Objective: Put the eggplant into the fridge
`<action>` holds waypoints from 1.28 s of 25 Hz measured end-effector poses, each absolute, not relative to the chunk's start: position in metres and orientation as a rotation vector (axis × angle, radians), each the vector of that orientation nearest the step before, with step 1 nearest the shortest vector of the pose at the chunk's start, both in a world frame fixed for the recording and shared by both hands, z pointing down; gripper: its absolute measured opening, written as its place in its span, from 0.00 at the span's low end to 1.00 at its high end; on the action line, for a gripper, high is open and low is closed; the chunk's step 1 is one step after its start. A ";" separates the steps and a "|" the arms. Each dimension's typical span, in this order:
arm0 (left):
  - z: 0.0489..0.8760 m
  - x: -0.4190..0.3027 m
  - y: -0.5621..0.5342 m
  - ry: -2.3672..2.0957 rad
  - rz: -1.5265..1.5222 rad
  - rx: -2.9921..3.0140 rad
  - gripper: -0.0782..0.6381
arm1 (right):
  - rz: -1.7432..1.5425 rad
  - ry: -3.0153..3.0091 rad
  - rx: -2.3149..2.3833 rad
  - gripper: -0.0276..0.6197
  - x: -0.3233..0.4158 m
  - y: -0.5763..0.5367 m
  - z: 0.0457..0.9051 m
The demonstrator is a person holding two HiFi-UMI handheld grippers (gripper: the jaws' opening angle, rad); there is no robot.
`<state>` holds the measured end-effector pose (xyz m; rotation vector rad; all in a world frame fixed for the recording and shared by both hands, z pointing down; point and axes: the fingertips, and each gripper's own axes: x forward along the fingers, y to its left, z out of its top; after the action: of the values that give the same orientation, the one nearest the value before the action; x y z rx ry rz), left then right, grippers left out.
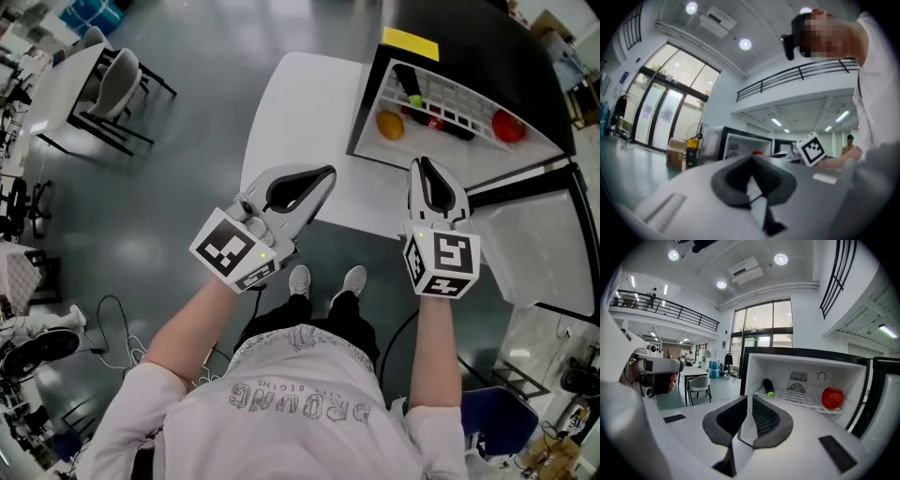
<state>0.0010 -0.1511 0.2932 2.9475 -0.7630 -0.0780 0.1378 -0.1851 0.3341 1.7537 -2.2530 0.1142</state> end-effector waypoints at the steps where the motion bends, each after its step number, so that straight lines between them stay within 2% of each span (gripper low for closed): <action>1: 0.294 0.000 -0.150 -0.762 -0.076 2.947 0.12 | 0.118 -2.256 1.758 0.09 0.138 -0.182 0.335; 32: 0.320 -0.005 -0.135 -0.773 0.010 2.894 0.12 | 0.217 -2.323 1.695 0.05 0.127 -0.119 0.361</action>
<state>-0.0047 -0.1353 0.3198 2.8943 -0.7733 0.0102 0.1269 -0.1193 0.3611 1.6951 -2.3234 0.2167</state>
